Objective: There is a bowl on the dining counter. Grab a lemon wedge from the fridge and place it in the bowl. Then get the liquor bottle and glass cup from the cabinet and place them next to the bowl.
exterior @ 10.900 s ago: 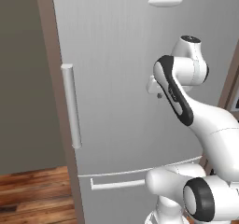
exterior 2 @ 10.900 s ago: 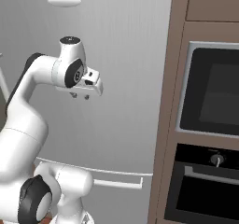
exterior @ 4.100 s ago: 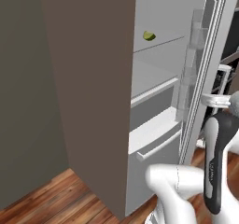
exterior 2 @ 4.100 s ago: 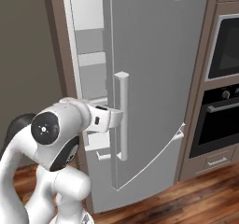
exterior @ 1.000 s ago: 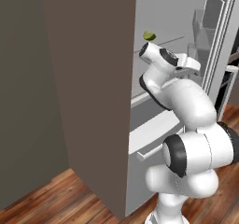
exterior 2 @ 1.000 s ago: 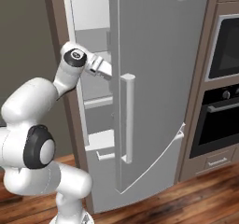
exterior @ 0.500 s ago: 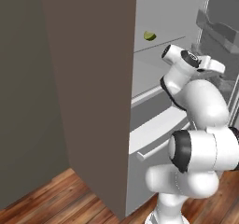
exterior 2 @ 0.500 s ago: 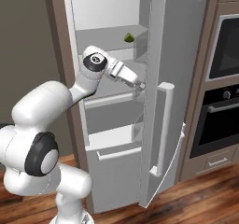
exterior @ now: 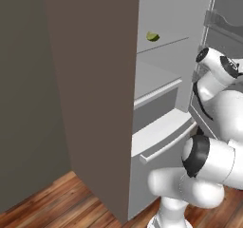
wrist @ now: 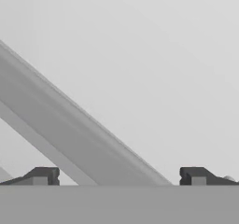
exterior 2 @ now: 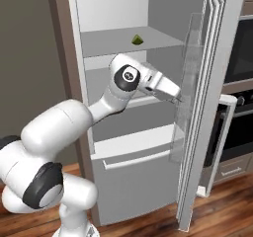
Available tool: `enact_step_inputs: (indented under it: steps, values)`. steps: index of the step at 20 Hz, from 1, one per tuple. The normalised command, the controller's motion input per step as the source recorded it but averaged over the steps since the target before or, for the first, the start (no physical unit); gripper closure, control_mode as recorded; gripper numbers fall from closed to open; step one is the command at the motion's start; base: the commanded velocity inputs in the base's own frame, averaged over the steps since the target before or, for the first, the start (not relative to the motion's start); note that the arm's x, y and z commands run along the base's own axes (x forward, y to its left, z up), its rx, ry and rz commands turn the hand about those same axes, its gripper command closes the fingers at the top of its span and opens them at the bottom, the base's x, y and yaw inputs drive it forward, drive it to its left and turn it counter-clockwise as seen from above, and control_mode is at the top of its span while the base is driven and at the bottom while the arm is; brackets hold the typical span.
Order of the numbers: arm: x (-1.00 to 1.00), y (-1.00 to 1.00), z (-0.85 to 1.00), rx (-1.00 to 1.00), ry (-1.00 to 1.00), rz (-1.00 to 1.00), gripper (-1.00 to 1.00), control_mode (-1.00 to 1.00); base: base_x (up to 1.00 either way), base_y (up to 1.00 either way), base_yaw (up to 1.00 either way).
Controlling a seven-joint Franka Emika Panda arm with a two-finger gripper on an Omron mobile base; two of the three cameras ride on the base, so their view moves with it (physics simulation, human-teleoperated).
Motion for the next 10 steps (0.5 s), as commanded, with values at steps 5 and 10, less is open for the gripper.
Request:
enact_step_inputs:
  steps: [5, 10]
  values:
    - [-0.01, -1.00, 0.00, 0.00, -0.22, 0.01, -1.00, -1.00, 0.00, 0.00, 0.00]
    - [0.00, -1.00, 0.00, 0.00, -0.30, 0.10, -1.00, -1.00, 0.00, 0.00, 0.00]
